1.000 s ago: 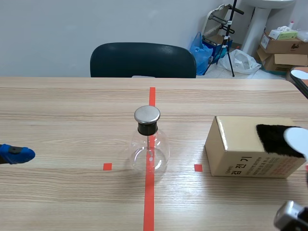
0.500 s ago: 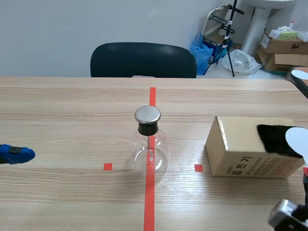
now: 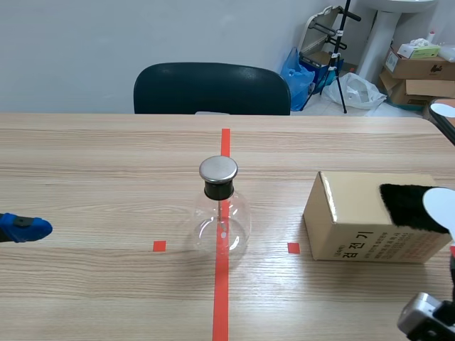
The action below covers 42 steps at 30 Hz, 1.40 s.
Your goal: Do the electroscope experiment
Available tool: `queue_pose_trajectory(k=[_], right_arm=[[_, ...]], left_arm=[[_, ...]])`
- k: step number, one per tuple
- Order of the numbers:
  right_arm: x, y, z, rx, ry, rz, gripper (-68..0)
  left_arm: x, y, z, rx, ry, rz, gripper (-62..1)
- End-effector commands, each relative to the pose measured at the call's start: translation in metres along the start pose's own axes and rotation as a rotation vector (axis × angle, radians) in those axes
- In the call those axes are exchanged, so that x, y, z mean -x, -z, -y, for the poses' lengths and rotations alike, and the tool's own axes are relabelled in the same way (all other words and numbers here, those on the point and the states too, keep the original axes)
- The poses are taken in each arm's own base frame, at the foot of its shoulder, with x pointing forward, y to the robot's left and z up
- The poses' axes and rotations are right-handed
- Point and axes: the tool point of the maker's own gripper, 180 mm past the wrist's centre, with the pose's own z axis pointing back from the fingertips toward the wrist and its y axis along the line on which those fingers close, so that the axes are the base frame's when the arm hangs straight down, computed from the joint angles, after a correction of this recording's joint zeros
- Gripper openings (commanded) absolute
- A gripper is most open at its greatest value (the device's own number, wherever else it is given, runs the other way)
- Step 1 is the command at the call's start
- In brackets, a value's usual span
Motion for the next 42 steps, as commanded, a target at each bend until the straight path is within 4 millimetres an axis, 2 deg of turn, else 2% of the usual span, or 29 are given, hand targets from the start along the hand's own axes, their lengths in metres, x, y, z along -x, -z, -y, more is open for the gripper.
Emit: queue_pose_trajectory(k=[1, 2, 3, 6, 7, 10, 11, 14, 15, 18, 19, 22, 23, 26, 27, 28, 30, 31, 32, 34, 35, 36, 38, 39, 40, 42], right_arm=[[-0.026, -0.003, 0.007, 0.034, -0.066, 0.181, -66.7], [-0.039, -0.005, 0.007, 0.035, -0.067, 0.253, -66.7], [-0.039, -0.005, 0.008, 0.04, -0.057, 0.249, -66.7], [0.005, -0.005, 0.007, 0.037, -0.035, -0.009, -66.7], [0.003, -0.007, 0.006, 0.029, -0.041, 0.001, -66.7], [-0.044, -0.011, 0.005, 0.027, -0.052, 0.273, -66.7], [-0.046, -0.011, 0.006, 0.031, -0.049, 0.283, -66.6], [-0.001, -0.008, 0.006, 0.032, -0.033, 0.031, -66.7], [-0.001, -0.008, 0.005, 0.025, -0.042, 0.029, -66.7], [-0.044, -0.009, 0.006, 0.033, -0.052, 0.275, -66.7], [-0.045, -0.009, 0.008, 0.041, -0.044, 0.28, -66.7], [-0.001, -0.003, 0.011, 0.054, -0.025, 0.036, -66.7], [0.004, -0.004, 0.01, 0.05, -0.025, 0.01, -66.7], [-0.032, -0.004, 0.009, 0.053, -0.036, 0.211, -66.6], [-0.038, -0.004, 0.01, 0.057, -0.036, 0.24, -66.7], [-0.03, -0.002, 0.012, 0.065, -0.024, 0.194, -66.6], [0.0, -0.001, 0.012, 0.069, 0.0, 0.019, -66.7], [0.005, -0.002, 0.009, 0.06, 0.001, -0.018, -66.7], [0.001, -0.004, 0.006, 0.049, -0.003, 0.007, -66.7], [-0.028, -0.004, 0.006, 0.054, -0.004, 0.165, -66.7], [-0.035, -0.005, 0.007, 0.056, -0.003, 0.205, -66.7], [-0.028, -0.004, 0.008, 0.063, 0.01, 0.16, -66.6], [0.005, -0.006, 0.007, 0.059, 0.025, -0.021, -66.7], [0.009, -0.008, 0.005, 0.053, 0.019, -0.041, -66.7], [-0.001, -0.007, 0.004, 0.045, 0.005, 0.017, -66.7], [-0.036, -0.009, 0.005, 0.049, -0.004, 0.212, -66.7]], left_arm=[[-0.006, 0.002, -0.001, -0.007, -0.005, 0.032, 1.4], [-0.006, 0.002, -0.001, -0.007, -0.005, 0.031, 1.4], [-0.006, 0.002, -0.001, -0.007, -0.005, 0.031, 1.4], [-0.006, 0.002, -0.001, -0.007, -0.004, 0.031, 1.4], [-0.006, 0.002, -0.001, -0.007, -0.005, 0.031, 1.4], [-0.006, 0.002, -0.001, -0.007, -0.005, 0.031, 1.4], [-0.006, 0.002, -0.001, -0.008, -0.005, 0.031, 1.4], [-0.006, 0.002, -0.001, -0.008, -0.005, 0.032, 1.4], [-0.006, 0.002, -0.001, -0.007, -0.005, 0.031, 1.4], [-0.005, 0.002, 0.0, -0.007, -0.008, 0.03, 1.4], [-0.005, 0.002, 0.0, -0.007, -0.008, 0.03, 1.4], [-0.005, 0.002, 0.0, -0.007, -0.007, 0.03, 1.4], [-0.005, 0.002, 0.0, -0.007, -0.007, 0.03, 1.4], [-0.005, 0.002, 0.0, -0.007, -0.007, 0.03, 1.4], [-0.005, 0.002, 0.0, -0.007, -0.007, 0.03, 1.4], [-0.005, 0.002, 0.0, -0.007, -0.007, 0.03, 1.4], [-0.005, 0.002, 0.0, -0.007, -0.007, 0.03, 1.4], [-0.006, 0.002, 0.0, -0.007, -0.007, 0.031, 1.4], [-0.005, 0.002, 0.0, -0.007, -0.007, 0.031, 1.4], [-0.005, 0.002, 0.0, -0.007, -0.007, 0.03, 1.4], [-0.005, 0.002, 0.0, -0.007, -0.007, 0.03, 1.4], [-0.005, 0.002, 0.0, -0.007, -0.007, 0.03, 1.4], [-0.005, 0.002, 0.0, -0.007, -0.007, 0.03, 1.4], [-0.005, 0.002, 0.0, -0.007, -0.007, 0.03, 1.4], [-0.005, 0.002, 0.0, -0.007, -0.007, 0.03, 1.4], [-0.005, 0.002, 0.0, -0.007, -0.007, 0.03, 1.4]])
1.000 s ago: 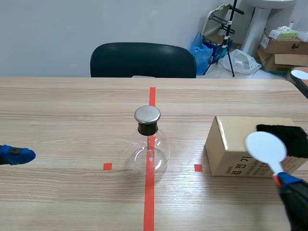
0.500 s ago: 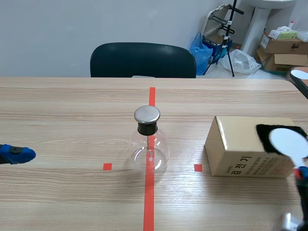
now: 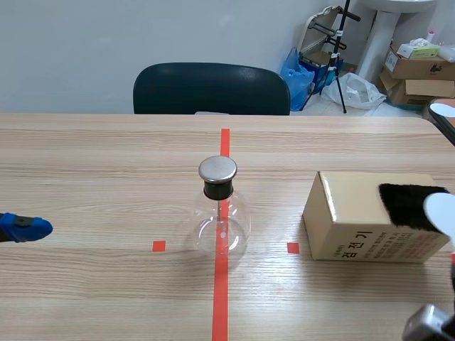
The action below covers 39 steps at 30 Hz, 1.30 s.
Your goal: Do the electroscope experiment
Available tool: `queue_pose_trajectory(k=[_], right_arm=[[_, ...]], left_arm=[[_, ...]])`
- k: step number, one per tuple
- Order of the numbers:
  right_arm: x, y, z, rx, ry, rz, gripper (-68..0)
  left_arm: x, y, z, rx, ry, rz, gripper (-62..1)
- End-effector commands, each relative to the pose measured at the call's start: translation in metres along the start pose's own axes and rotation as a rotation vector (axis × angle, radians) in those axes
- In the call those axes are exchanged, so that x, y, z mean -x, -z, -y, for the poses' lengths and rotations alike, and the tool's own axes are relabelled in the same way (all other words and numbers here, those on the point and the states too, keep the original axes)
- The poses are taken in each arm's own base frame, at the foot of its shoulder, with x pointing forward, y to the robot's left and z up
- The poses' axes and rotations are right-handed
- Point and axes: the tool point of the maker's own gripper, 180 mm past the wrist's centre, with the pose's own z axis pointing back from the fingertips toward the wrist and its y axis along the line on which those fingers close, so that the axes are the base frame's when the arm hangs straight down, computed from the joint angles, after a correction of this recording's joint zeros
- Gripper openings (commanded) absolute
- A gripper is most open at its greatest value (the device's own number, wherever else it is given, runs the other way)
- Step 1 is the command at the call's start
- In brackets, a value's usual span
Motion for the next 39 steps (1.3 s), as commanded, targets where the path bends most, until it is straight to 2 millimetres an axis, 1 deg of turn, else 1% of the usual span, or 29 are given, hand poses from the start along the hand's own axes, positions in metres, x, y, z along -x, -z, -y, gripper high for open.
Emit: queue_pose_trajectory(k=[1, 2, 4, 5, 6, 8, 9, 10, 12, 13, 14, 16, 17, 18, 20, 21, 22, 24, 25, 26, 28, 29, 30, 33, 34, 35, 37, 38, 39], right_arm=[[-0.022, 0.003, 0.009, 0.043, -0.042, 0.125, -66.6], [-0.016, 0.003, 0.01, 0.052, -0.031, 0.087, -66.6], [0.017, -0.003, 0.009, 0.048, -0.015, -0.108, -66.7], [0.024, -0.004, 0.007, 0.039, -0.02, -0.149, -66.7], [0.02, -0.004, 0.004, 0.027, -0.028, -0.128, -66.7], [-0.004, 0.0, 0.005, 0.031, -0.033, 0.012, -66.7], [-0.01, 0.001, 0.005, 0.036, -0.033, 0.046, -66.6], [-0.001, 0.001, 0.008, 0.048, -0.021, -0.005, -66.6], [0.029, -0.005, 0.007, 0.045, -0.012, -0.173, -66.7], [0.033, -0.006, 0.006, 0.039, -0.016, -0.198, -66.7], [0.025, -0.004, 0.005, 0.031, -0.026, -0.148, -66.7], [-0.008, 0.0, 0.005, 0.034, -0.032, 0.035, -66.7], [-0.015, -0.001, 0.006, 0.039, -0.028, 0.074, -66.6], [-0.006, -0.002, 0.008, 0.049, -0.013, 0.023, -66.6], [0.024, -0.008, 0.006, 0.044, -0.001, -0.15, -66.6], [0.027, -0.008, 0.005, 0.035, -0.01, -0.163, -66.7], [0.016, -0.006, 0.003, 0.025, -0.023, -0.104, -66.7], [-0.016, -0.003, 0.004, 0.03, -0.028, 0.077, -66.6], [-0.023, -0.003, 0.004, 0.033, -0.027, 0.113, -66.6], [-0.015, -0.003, 0.005, 0.037, -0.021, 0.069, -66.6], [0.02, -0.006, 0.005, 0.035, -0.014, -0.124, -66.6], [0.029, -0.008, 0.004, 0.03, -0.019, -0.178, -66.7], [0.026, -0.007, 0.003, 0.021, -0.032, -0.157, -66.7], [-0.017, -0.001, 0.004, 0.026, -0.041, 0.09, -66.6], [-0.017, -0.001, 0.005, 0.031, -0.036, 0.089, -66.6], [-0.006, -0.001, 0.006, 0.04, -0.023, 0.021, -66.6], [0.025, -0.004, 0.006, 0.035, -0.023, -0.151, -66.7], [0.027, -0.004, 0.005, 0.029, -0.032, -0.163, -66.7], [0.018, -0.002, 0.005, 0.027, -0.04, -0.104, -66.6]], left_arm=[[-0.005, 0.001, 0.0, -0.005, -0.007, 0.029, 1.4], [-0.005, 0.001, 0.0, -0.005, -0.007, 0.028, 1.4], [-0.005, 0.001, 0.0, -0.006, -0.007, 0.029, 1.4], [-0.005, 0.001, 0.0, -0.006, -0.007, 0.029, 1.4], [-0.005, 0.001, 0.0, -0.006, -0.007, 0.029, 1.4], [-0.005, 0.001, 0.0, -0.006, -0.007, 0.029, 1.4], [-0.005, 0.001, 0.0, -0.006, -0.007, 0.029, 1.4], [-0.005, 0.001, 0.0, -0.006, -0.007, 0.029, 1.4], [-0.005, 0.001, 0.0, -0.006, -0.007, 0.029, 1.4], [-0.005, 0.001, 0.0, -0.005, -0.007, 0.028, 1.4], [-0.005, 0.001, 0.0, -0.006, -0.007, 0.029, 1.4], [-0.005, 0.001, 0.0, -0.006, -0.007, 0.029, 1.4], [-0.005, 0.001, 0.0, -0.006, -0.007, 0.029, 1.4], [-0.005, 0.001, 0.0, -0.006, -0.007, 0.028, 1.4], [-0.005, 0.001, 0.0, -0.005, -0.007, 0.029, 1.4], [-0.005, 0.001, 0.0, -0.006, -0.007, 0.029, 1.4], [-0.005, 0.001, 0.0, -0.006, -0.007, 0.029, 1.4], [-0.005, 0.001, 0.0, -0.006, -0.007, 0.029, 1.4], [-0.005, 0.001, 0.0, -0.006, -0.007, 0.029, 1.4], [-0.005, 0.001, 0.0, -0.006, -0.007, 0.029, 1.4], [-0.005, 0.001, 0.0, -0.005, -0.007, 0.028, 1.4], [-0.005, 0.001, 0.0, -0.006, -0.007, 0.028, 1.4], [-0.005, 0.001, 0.0, -0.006, -0.007, 0.028, 1.4], [-0.005, 0.001, 0.0, -0.006, -0.007, 0.028, 1.4], [-0.005, 0.001, 0.0, -0.006, -0.007, 0.028, 1.4], [-0.005, 0.001, 0.0, -0.006, -0.007, 0.028, 1.4], [-0.005, 0.001, 0.0, -0.005, -0.007, 0.027, 1.4], [-0.005, 0.001, 0.0, -0.005, -0.007, 0.027, 1.4], [-0.005, 0.001, 0.0, -0.006, -0.007, 0.027, 1.4]])
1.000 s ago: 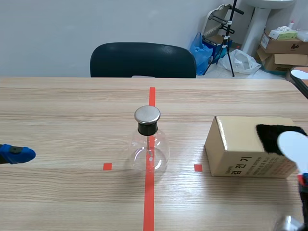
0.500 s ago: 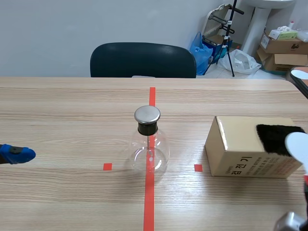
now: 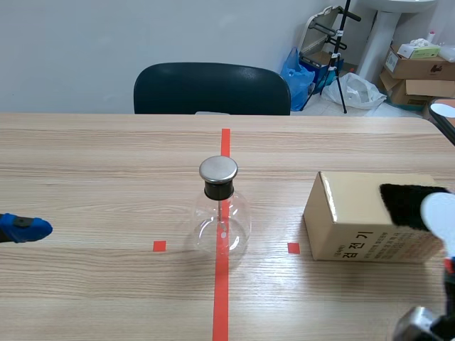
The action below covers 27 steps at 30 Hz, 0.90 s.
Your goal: Do the electroscope experiment
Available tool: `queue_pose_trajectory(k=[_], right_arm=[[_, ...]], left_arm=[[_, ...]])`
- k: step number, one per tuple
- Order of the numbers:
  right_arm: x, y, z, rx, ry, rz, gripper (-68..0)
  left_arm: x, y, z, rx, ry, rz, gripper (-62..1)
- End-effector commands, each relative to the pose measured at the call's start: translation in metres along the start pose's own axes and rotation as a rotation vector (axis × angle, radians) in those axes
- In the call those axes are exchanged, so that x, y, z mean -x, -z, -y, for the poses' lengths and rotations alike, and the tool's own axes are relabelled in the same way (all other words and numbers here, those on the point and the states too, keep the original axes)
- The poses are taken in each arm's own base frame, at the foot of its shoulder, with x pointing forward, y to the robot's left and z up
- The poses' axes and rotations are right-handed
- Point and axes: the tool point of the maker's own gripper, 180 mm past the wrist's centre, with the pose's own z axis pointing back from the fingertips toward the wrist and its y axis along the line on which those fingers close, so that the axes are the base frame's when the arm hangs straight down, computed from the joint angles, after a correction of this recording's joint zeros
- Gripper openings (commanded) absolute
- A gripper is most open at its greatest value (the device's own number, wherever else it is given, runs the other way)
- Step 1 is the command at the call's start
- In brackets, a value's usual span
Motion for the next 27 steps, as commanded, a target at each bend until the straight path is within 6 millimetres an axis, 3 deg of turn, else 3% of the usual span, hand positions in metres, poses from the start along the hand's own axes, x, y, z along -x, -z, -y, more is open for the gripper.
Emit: queue_pose_trajectory(k=[1, 3, 7, 8, 11, 12, 15, 16, 20, 21, 24, 25, 27], right_arm=[[-0.023, -0.001, 0.01, 0.039, -0.073, 0.176, -66.6], [-0.043, -0.003, 0.011, 0.047, -0.071, 0.286, -66.6], [0.007, 0.001, 0.013, 0.054, -0.047, -0.003, -66.7], [0.004, 0.001, 0.012, 0.046, -0.059, 0.016, -66.7], [-0.043, -0.003, 0.01, 0.043, -0.071, 0.279, -66.7], [-0.046, -0.004, 0.011, 0.048, -0.064, 0.295, -66.6], [0.0, 0.0, 0.014, 0.059, -0.037, 0.035, -66.7], [0.006, 0.0, 0.014, 0.058, -0.037, 0.001, -66.7], [-0.047, -0.005, 0.012, 0.053, -0.055, 0.302, -66.7], [-0.045, -0.005, 0.013, 0.057, -0.05, 0.289, -66.7], [-0.004, -0.001, 0.013, 0.056, -0.036, 0.061, -66.7], [-0.002, -0.002, 0.012, 0.051, -0.041, 0.051, -66.7], [-0.03, -0.003, 0.01, 0.044, -0.056, 0.202, -66.7]], left_arm=[[-0.005, 0.001, 0.0, -0.006, -0.007, 0.028, 1.4], [-0.005, 0.001, 0.0, -0.006, -0.007, 0.027, 1.4], [-0.004, 0.001, 0.0, -0.006, -0.007, 0.024, 1.4], [-0.004, 0.001, 0.0, -0.006, -0.007, 0.024, 1.4], [-0.004, 0.001, 0.0, -0.006, -0.007, 0.021, 1.4], [-0.004, 0.001, 0.0, -0.005, -0.007, 0.021, 1.4], [-0.004, 0.001, 0.0, -0.005, -0.007, 0.02, 1.4], [-0.004, 0.001, 0.0, -0.005, -0.007, 0.021, 1.4], [-0.004, 0.001, 0.0, -0.005, -0.007, 0.021, 1.4], [-0.004, 0.001, 0.0, -0.005, -0.007, 0.02, 1.4], [-0.003, 0.001, 0.0, -0.005, -0.007, 0.019, 1.4], [-0.003, 0.001, 0.0, -0.005, -0.007, 0.014, 1.4], [0.001, 0.001, 0.0, -0.005, -0.007, -0.005, 1.4]])
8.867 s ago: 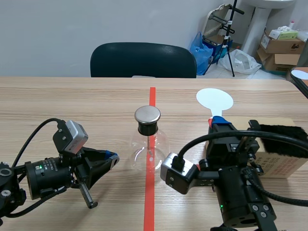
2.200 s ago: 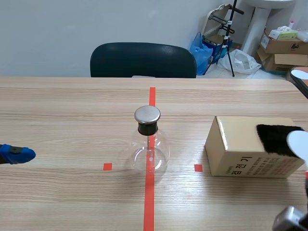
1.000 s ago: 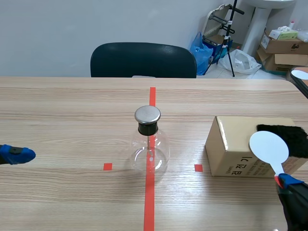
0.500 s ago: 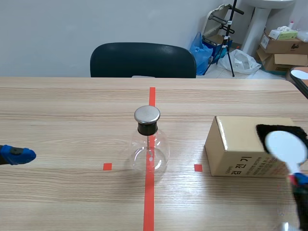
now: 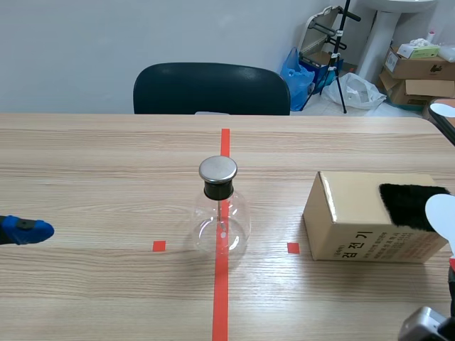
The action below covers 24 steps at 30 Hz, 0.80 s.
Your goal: Do the electroscope experiment
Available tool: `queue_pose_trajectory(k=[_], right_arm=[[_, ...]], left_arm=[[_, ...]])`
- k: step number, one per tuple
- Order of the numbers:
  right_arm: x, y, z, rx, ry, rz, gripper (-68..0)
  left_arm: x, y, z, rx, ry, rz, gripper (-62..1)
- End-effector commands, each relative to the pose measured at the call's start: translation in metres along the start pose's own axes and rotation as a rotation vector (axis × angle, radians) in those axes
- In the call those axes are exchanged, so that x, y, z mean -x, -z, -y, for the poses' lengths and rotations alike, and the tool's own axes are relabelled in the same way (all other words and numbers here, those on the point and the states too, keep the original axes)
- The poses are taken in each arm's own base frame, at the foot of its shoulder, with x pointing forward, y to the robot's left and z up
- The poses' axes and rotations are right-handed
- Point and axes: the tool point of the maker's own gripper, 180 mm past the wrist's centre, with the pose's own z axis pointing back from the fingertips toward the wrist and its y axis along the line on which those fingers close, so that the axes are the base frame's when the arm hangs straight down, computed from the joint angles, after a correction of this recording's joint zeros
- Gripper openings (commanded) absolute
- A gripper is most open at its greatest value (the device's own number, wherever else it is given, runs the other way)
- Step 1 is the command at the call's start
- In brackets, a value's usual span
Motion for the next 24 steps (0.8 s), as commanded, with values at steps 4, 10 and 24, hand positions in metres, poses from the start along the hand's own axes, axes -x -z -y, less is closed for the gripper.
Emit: queue_pose_trajectory(k=[4, 10, 24], right_arm=[[-0.003, 0.0, 0.011, 0.053, -0.031, 0.03, -66.6], [-0.016, 0.003, 0.008, 0.035, -0.062, 0.108, -66.6], [0.003, 0.006, 0.012, 0.052, -0.057, 0.003, -66.6]], left_arm=[[0.002, 0.001, 0.0, -0.005, -0.007, -0.014, 1.4], [0.01, 0.001, 0.0, -0.005, -0.007, -0.058, 1.4], [0.01, 0.001, 0.0, -0.005, -0.007, -0.058, 1.4]])
